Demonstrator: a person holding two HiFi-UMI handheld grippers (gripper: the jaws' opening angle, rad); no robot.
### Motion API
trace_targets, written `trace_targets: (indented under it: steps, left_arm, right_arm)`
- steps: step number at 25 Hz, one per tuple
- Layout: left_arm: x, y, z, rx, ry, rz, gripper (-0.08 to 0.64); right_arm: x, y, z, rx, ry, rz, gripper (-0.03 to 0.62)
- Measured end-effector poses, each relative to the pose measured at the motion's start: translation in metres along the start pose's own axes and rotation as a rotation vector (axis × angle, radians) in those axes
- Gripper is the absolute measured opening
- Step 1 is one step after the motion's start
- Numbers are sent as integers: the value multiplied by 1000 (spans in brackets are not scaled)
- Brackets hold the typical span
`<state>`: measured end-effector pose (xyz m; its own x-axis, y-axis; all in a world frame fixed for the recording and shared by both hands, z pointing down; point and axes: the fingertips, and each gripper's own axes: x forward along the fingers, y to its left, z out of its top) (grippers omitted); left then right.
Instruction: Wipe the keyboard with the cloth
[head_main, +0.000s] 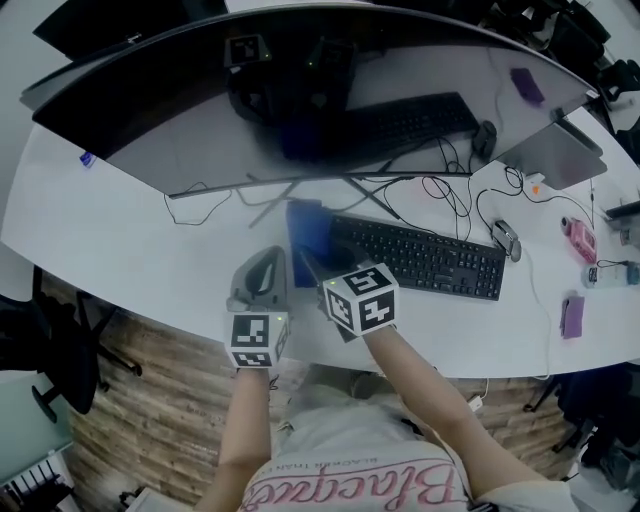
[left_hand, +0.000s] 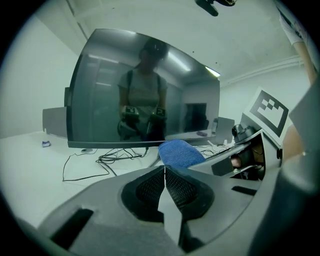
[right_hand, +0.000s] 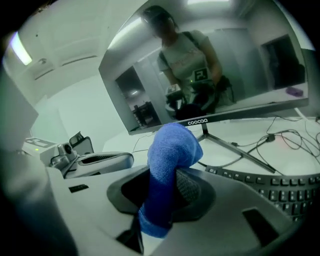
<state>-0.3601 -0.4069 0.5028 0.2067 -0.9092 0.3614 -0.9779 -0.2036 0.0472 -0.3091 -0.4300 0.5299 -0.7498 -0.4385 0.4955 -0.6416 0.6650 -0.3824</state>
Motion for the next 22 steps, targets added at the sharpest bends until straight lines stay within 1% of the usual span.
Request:
trace_targets:
  steps: [8,15,19,22]
  left_arm:
    - [11,-4,-12,-16,17,-23,6]
    - [17,-3,-17,-36,25,-8,6]
    - [22,-16,-19,10,31,-21,6]
    - [26,-26,-19,21,32,-34,6]
  right_arm:
    - [9,-22,-21,85,59,-52,103]
    - [4,-35,-29,123,81,-97,103]
    - [0,-44,-32,143,83,-119,103]
    - [-3,-48,-33,149,84,-123,103]
